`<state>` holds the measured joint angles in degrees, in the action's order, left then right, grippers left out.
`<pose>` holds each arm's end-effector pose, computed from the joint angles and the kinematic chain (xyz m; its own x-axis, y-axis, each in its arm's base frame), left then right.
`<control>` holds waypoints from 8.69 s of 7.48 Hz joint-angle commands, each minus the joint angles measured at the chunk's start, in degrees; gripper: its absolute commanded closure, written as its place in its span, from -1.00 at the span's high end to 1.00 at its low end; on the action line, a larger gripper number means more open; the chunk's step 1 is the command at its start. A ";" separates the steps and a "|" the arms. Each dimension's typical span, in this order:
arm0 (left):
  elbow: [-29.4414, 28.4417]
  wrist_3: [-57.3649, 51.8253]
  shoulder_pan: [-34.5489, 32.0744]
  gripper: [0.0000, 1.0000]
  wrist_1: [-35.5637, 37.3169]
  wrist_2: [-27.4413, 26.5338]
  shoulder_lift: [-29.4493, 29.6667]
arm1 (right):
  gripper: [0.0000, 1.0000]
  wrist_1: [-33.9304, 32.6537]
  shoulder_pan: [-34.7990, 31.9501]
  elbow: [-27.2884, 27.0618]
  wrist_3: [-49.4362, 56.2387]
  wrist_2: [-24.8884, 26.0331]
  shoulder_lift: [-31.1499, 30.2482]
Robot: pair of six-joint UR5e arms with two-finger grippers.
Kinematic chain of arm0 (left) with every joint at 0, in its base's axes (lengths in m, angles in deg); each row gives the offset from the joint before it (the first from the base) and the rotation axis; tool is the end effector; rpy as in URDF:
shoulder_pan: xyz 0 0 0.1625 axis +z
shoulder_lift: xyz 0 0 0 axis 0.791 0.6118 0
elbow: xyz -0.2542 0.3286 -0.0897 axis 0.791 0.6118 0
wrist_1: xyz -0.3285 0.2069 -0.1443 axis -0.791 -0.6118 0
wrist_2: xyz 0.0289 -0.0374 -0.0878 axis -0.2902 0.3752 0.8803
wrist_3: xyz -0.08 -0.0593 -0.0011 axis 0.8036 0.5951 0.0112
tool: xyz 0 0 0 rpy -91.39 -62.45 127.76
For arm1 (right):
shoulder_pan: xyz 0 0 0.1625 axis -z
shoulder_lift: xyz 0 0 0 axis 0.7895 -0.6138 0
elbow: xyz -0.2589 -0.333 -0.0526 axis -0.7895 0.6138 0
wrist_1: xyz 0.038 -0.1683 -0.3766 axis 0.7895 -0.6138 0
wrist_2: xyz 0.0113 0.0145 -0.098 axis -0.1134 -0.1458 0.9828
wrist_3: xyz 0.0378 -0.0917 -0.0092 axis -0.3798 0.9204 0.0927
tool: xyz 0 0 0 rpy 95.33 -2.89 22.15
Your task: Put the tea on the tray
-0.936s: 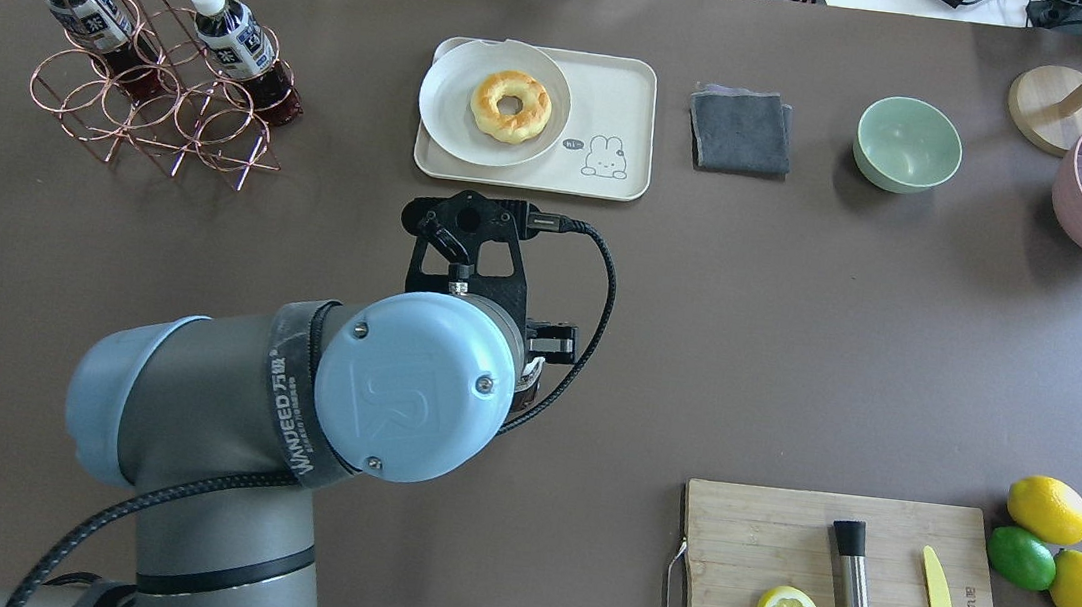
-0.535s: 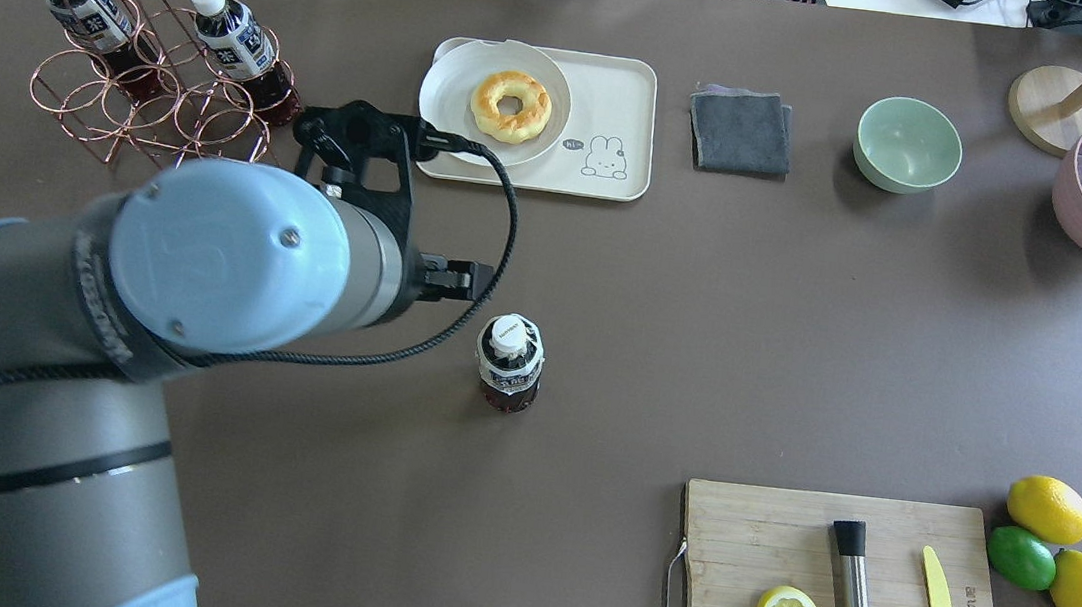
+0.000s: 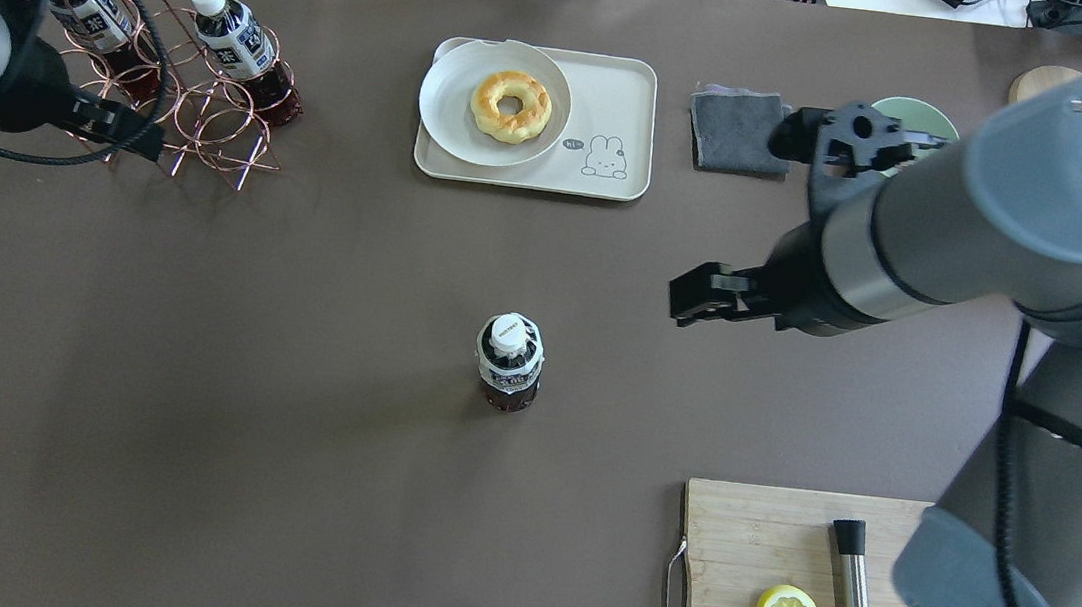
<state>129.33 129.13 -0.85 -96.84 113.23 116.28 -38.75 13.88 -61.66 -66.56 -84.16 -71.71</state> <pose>0.2359 -0.4748 0.2991 0.7265 0.2181 -0.6517 0.0460 0.9307 0.3628 -0.3267 -0.3752 0.1725 0.5751 -0.1227 0.8088 -0.0285 0.9851 0.1697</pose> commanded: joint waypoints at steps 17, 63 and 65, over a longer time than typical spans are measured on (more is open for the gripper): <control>-6.01 -12.82 -10.68 0.95 -10.78 10.20 -9.18 | -1.00 -9.28 13.56 23.76 -0.24 12.88 26.29; -7.32 -31.46 -36.52 0.95 -19.47 26.03 -31.41 | 1.00 -9.72 -57.55 20.42 80.36 -18.67 -31.72; -7.85 -31.19 -36.52 0.95 -19.39 26.02 -30.80 | 1.00 -9.72 -57.55 20.42 80.36 -18.67 -31.63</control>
<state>121.93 97.71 -37.33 -115.84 139.28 85.24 -48.48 -43.66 -41.24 13.79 -102.84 -103.43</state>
